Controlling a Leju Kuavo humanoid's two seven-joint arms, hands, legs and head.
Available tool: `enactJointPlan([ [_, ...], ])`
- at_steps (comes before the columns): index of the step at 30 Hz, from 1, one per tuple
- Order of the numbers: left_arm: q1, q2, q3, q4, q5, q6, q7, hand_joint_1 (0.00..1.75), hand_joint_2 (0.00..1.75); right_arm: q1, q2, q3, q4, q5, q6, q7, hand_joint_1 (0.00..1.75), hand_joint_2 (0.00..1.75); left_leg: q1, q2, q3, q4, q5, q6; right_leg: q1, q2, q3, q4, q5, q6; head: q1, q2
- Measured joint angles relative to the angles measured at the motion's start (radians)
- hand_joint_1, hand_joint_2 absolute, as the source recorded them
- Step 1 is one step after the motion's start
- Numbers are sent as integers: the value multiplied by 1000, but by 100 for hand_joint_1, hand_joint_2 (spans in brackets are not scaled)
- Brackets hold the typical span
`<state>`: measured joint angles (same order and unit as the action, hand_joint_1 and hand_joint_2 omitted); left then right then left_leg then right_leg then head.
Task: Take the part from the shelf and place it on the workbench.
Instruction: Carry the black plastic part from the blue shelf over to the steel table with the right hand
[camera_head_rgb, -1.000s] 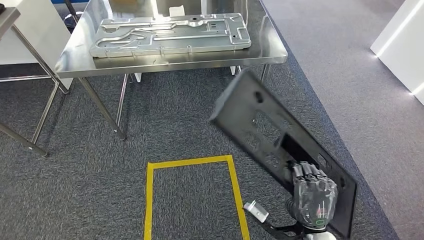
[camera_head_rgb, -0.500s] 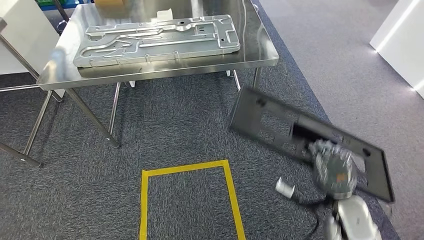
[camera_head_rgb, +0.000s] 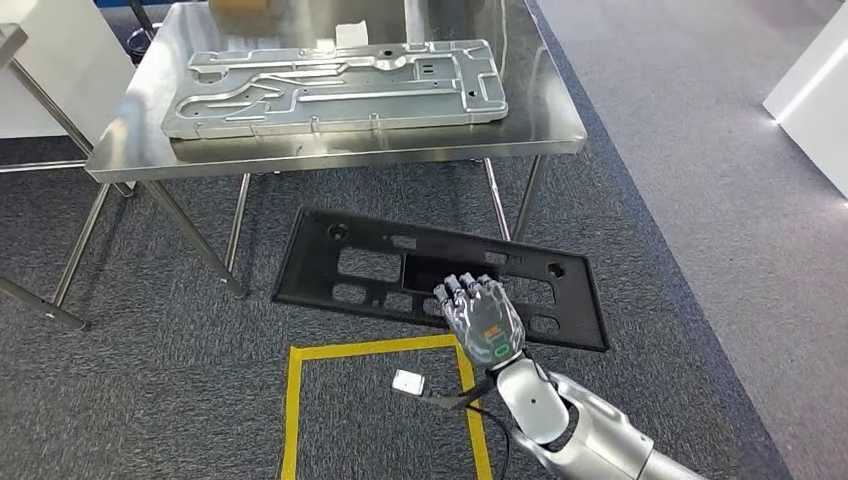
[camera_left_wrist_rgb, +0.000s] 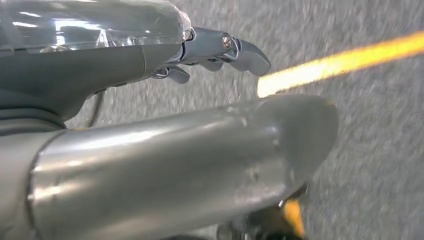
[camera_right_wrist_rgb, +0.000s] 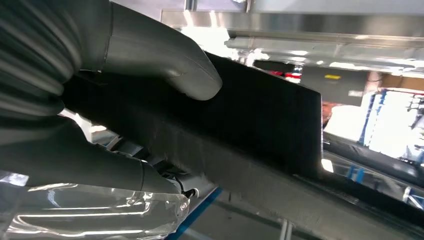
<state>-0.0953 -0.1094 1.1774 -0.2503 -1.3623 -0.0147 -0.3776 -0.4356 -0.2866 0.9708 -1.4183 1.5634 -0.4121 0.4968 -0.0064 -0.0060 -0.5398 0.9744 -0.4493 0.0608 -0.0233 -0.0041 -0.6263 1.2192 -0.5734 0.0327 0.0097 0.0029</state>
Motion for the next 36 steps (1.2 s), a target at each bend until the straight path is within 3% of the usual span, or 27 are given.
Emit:
enactJointPlan([
  [2,3,0,-3,2,3,2,1,0,0,41,48,-60,21,-69,-31,-108,175,175,6,-4,22,0,-19,-7,-2,0,-61,45,-22,8,2,0],
  [3,5,0,-3,3,6,3,1,0,0,79,90,-111,23,-144,-52,-180,175,175,10,-6,37,1,-31,-13,-3,0,-71,25,-5,11,2,0],
  [4,8,0,-3,4,10,4,-1,0,0,118,139,-167,17,-247,-69,-256,175,175,14,-7,53,3,-45,-20,-5,-1,-66,-24,33,14,3,0],
  [5,9,-1,-3,4,13,4,-4,0,0,152,187,-220,6,-358,-75,-326,175,175,17,-7,65,5,-59,-28,-8,-3,-55,-88,89,17,4,0],
  [6,10,-1,-3,4,15,4,-7,0,0,176,231,-263,-9,-469,-71,-384,175,175,18,-7,76,10,-73,-35,-8,-6,-45,-139,127,15,3,0],
  [8,7,-1,-3,4,16,3,-13,0,0,203,290,-317,-46,-627,-42,-464,175,175,16,-5,87,17,-94,-52,-4,-8,-36,-187,163,-3,2,0],
  [11,7,-1,-2,5,16,3,-14,0,0,226,334,-358,-100,-678,-4,-500,175,175,19,-2,94,37,-95,-71,-1,-1,-18,-191,149,-37,1,0],
  [13,5,0,-2,5,14,3,-13,0,0,226,351,-370,-123,-651,9,-489,175,175,23,-1,55,116,-106,-78,-2,-2,4,-197,138,-51,-4,0],
  [16,4,0,-2,5,14,3,-12,0,0,226,362,-379,-137,-616,22,-473,175,175,25,0,-68,295,-181,-85,3,-8,32,-199,112,-59,-6,0],
  [17,6,0,-2,5,14,3,-11,0,0,226,363,-381,-138,-610,25,-469,175,175,25,0,-97,317,-196,-85,4,-10,44,-199,102,-59,-7,0],
  [18,9,0,-2,5,14,3,-11,0,0,226,365,-383,-138,-604,28,-466,175,175,25,1,-112,305,-189,-83,5,-14,58,-199,91,-58,-7,0],
  [19,11,0,-2,5,14,3,-11,0,0,226,367,-385,-138,-599,31,-462,175,175,24,4,-112,263,-156,-80,5,-18,73,-199,80,-57,-7,0],
  [21,13,0,-2,5,14,2,-11,0,0,225,370,-387,-138,-591,38,-458,175,175,19,32,-97,143,-51,-68,7,-30,102,-199,56,-49,-7,0],
  [23,12,0,-2,5,14,2,-11,0,0,224,372,-389,-138,-586,43,-455,175,175,10,58,-90,79,8,-55,11,-43,122,-199,37,-36,-7,0],
  [26,11,0,-2,6,14,1,-11,0,0,221,374,-392,-139,-582,44,-451,175,175,11,37,-76,69,10,-38,12,-51,134,-182,31,-17,-7,0],
  [28,7,0,-2,7,14,1,-11,0,0,214,375,-394,-140,-579,45,-448,175,175,14,16,-58,60,4,-27,9,-31,105,-121,19,-10,-7,0],
  [30,4,0,-2,7,14,1,-11,0,0,211,376,-396,-140,-579,46,-446,175,175,14,-3,-48,57,-3,-19,8,-9,28,-11,-23,-6,-5,0],
  [32,3,0,-2,7,15,1,-11,0,0,213,376,-399,-138,-580,49,-443,175,175,12,-24,-37,58,-15,-16,9,-3,-50,69,-54,-6,-3,0],
  [33,5,0,-2,7,15,1,-11,0,0,214,376,-400,-137,-582,51,-442,175,175,10,-33,-28,58,-23,-15,10,-2,-70,69,-46,-8,-3,0],
  [34,6,0,-2,7,15,0,-11,0,0,214,376,-400,-136,-586,53,-441,175,175,9,-40,-16,58,-32,-15,12,0,-74,35,-16,-12,-3,0],
  [36,10,-2,-2,9,14,0,-10,0,0,213,376,-402,-135,-596,57,-438,175,175,6,-50,8,58,-51,-18,19,6,-58,-81,87,-27,-2,0],
])
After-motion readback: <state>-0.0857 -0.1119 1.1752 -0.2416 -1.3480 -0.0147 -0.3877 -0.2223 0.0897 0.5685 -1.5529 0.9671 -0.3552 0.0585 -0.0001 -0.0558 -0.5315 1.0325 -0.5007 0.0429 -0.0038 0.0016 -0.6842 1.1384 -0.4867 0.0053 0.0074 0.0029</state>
